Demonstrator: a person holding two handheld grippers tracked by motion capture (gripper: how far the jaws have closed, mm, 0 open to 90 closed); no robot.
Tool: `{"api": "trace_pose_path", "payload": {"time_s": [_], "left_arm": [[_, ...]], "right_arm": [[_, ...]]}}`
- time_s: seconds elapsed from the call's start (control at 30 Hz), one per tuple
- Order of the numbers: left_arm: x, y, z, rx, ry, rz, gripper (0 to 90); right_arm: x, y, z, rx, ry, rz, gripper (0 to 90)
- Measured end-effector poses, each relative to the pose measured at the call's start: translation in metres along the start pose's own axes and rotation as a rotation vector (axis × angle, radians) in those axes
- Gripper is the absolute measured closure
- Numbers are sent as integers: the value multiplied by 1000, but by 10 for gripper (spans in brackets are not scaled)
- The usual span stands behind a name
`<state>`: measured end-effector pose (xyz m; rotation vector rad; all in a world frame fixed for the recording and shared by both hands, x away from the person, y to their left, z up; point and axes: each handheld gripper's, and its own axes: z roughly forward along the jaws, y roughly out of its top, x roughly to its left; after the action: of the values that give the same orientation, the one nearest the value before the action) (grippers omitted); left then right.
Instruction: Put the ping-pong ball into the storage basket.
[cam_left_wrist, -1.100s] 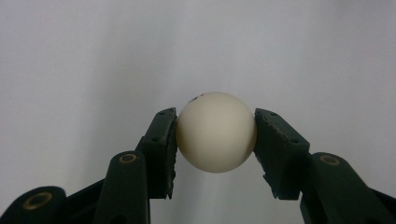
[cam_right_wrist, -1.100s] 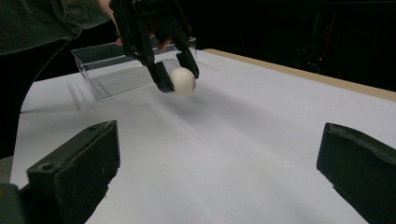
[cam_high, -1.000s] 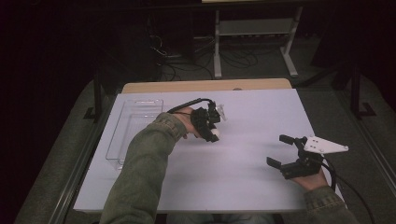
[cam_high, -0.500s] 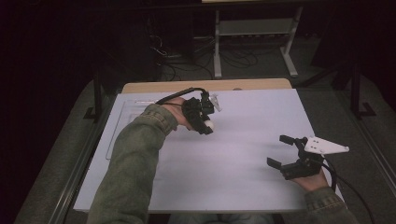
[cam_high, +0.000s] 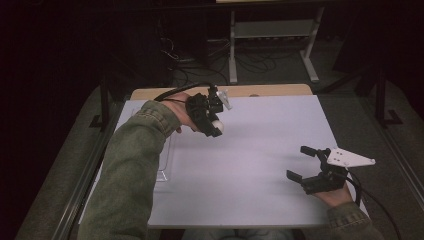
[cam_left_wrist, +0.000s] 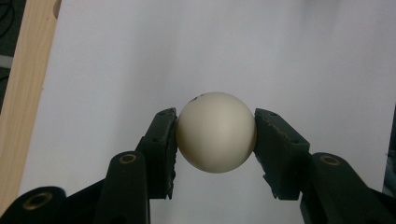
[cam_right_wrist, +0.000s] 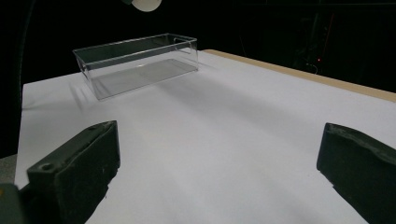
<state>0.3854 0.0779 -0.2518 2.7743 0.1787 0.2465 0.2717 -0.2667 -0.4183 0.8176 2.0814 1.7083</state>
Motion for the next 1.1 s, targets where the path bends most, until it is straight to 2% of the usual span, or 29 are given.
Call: {"api": "trace_pose_path", "payload": {"time_s": [0.27,0.3,0.37,0.57,0.77,0.9,1.1], "left_arm": [[-3,4,-5,-8,8,23,510],[-6,4,-5,-5,20,41,510],[-9,4,-6,-1,18,60,510],[-12,2,-12,-5,14,57,510],[-13,-3,-17,13,41,53,510],[-13,-5,-20,-2,41,42,510],[-13,-11,-26,3,51,33,510]], "right_arm": [[2,-1,-4,3,-11,4,0],[2,-1,-4,4,-11,3,0],[2,-2,-5,6,-10,-1,0],[4,-3,-8,9,-20,-5,0],[5,-4,-7,12,-12,3,0],[5,-3,-8,8,-11,3,0],[4,-3,-9,4,-14,5,0]]}}
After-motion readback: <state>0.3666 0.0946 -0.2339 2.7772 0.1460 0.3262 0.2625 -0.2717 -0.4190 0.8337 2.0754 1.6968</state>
